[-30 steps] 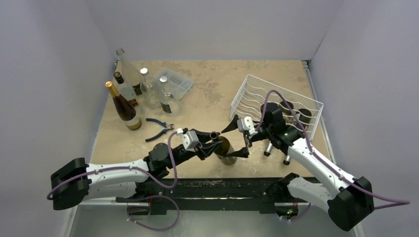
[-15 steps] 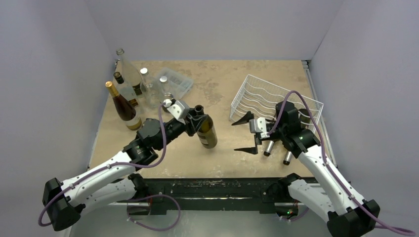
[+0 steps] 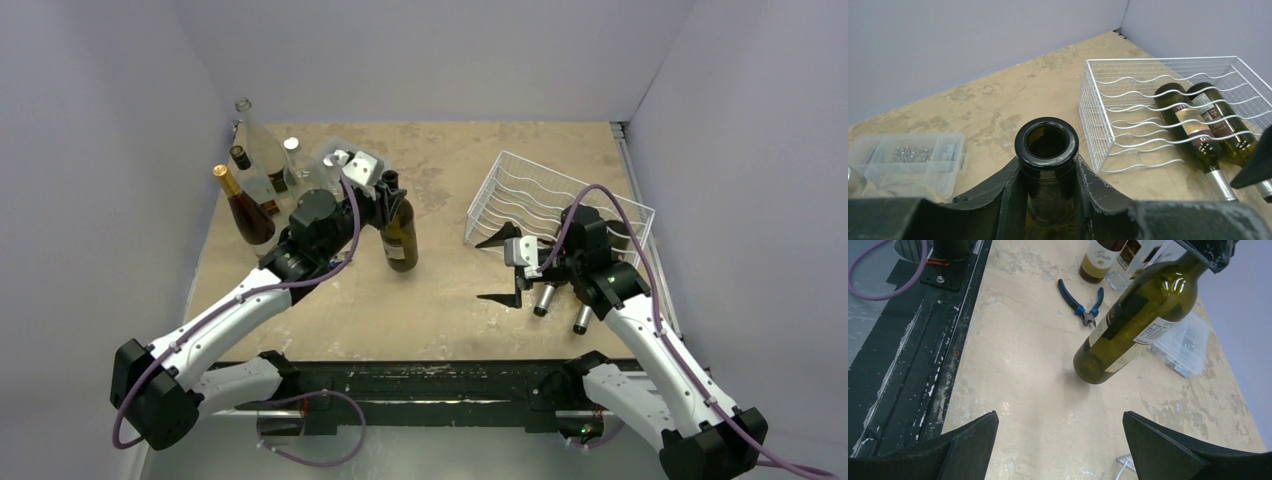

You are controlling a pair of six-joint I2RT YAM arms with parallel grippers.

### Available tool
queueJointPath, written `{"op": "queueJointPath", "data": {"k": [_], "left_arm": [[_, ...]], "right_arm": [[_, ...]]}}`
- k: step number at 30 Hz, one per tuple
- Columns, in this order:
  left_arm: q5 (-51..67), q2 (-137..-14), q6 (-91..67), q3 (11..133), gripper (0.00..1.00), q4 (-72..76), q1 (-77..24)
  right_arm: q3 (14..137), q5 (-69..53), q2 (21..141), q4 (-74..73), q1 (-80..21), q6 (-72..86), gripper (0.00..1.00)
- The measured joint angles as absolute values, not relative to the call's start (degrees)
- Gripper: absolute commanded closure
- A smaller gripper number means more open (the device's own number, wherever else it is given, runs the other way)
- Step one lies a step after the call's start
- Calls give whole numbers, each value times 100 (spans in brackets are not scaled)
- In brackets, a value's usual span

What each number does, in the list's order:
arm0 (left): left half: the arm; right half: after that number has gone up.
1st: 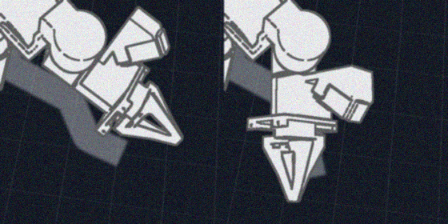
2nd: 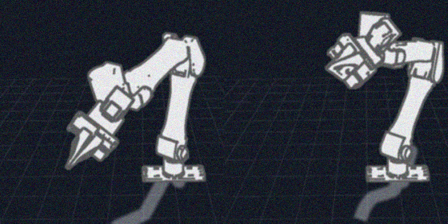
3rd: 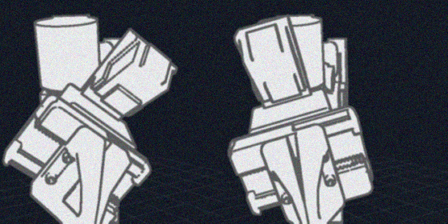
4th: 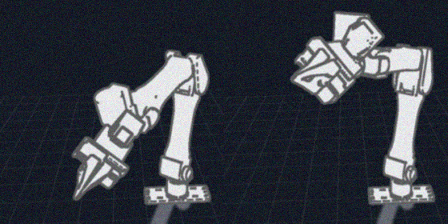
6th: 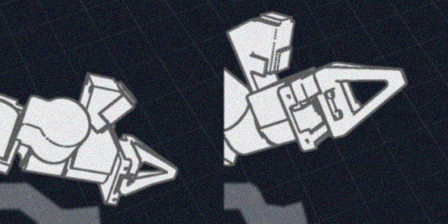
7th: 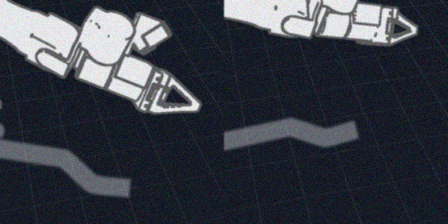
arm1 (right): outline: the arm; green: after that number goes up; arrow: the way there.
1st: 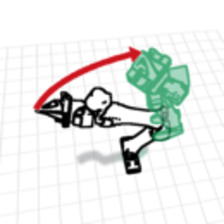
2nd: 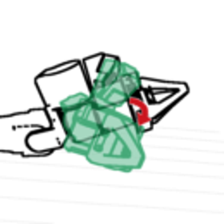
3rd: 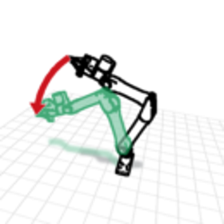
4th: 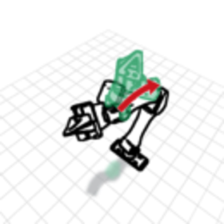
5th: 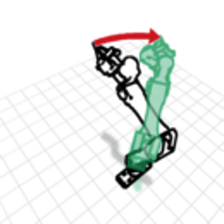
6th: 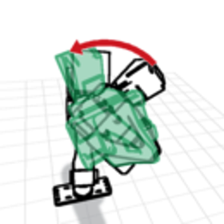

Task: Take the wine bottle off the wine rack
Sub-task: Pick up the wine bottle from the wine rack, then place the wine bottle at the center of the board.

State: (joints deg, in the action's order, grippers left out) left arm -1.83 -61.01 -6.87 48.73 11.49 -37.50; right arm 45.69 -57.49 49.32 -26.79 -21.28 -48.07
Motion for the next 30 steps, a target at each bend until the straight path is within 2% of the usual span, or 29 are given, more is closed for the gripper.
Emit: {"op": "queueJointPath", "data": {"k": [18,30], "left_arm": [[443,-7797,-687,6241,100,1288,-2554],[687,-8547,-602,6687,100,1317,-2320]], "right_arm": [[4565,-5647,4939,-2788,-2102,-4965,1],[4565,-5647,4952,-2792,-2102,-5024,1]]}}
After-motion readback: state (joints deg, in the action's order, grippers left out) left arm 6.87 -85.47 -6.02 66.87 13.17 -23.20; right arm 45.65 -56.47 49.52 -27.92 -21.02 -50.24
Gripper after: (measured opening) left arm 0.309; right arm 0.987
